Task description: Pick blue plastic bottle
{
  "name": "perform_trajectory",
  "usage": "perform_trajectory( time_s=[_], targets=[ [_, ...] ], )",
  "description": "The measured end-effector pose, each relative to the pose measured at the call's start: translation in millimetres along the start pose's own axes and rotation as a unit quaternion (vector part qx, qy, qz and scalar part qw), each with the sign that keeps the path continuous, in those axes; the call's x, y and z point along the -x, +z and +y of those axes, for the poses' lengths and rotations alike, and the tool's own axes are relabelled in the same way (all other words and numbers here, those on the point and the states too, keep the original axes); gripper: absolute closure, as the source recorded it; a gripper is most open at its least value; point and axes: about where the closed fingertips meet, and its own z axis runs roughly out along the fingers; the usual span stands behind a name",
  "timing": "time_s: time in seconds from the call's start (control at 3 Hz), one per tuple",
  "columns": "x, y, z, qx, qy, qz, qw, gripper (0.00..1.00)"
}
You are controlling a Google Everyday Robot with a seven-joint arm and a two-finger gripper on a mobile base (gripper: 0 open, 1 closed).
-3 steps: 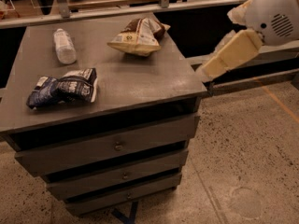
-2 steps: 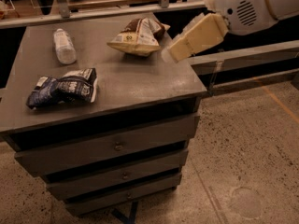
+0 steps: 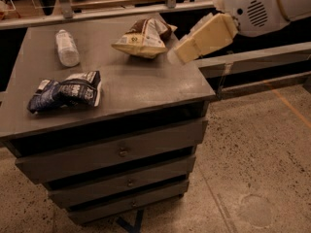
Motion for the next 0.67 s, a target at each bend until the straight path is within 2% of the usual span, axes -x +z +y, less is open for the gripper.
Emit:
perform_trajectory(
  time_s=[0.33, 0.67],
  targets=[
    [-3.2, 25.8, 11.4, 0.006, 0.004, -0.004, 1.0, 0.0],
    [-4.7, 65.3, 26.5, 0.01, 0.0, -0.012, 0.9999, 0.0]
  ],
)
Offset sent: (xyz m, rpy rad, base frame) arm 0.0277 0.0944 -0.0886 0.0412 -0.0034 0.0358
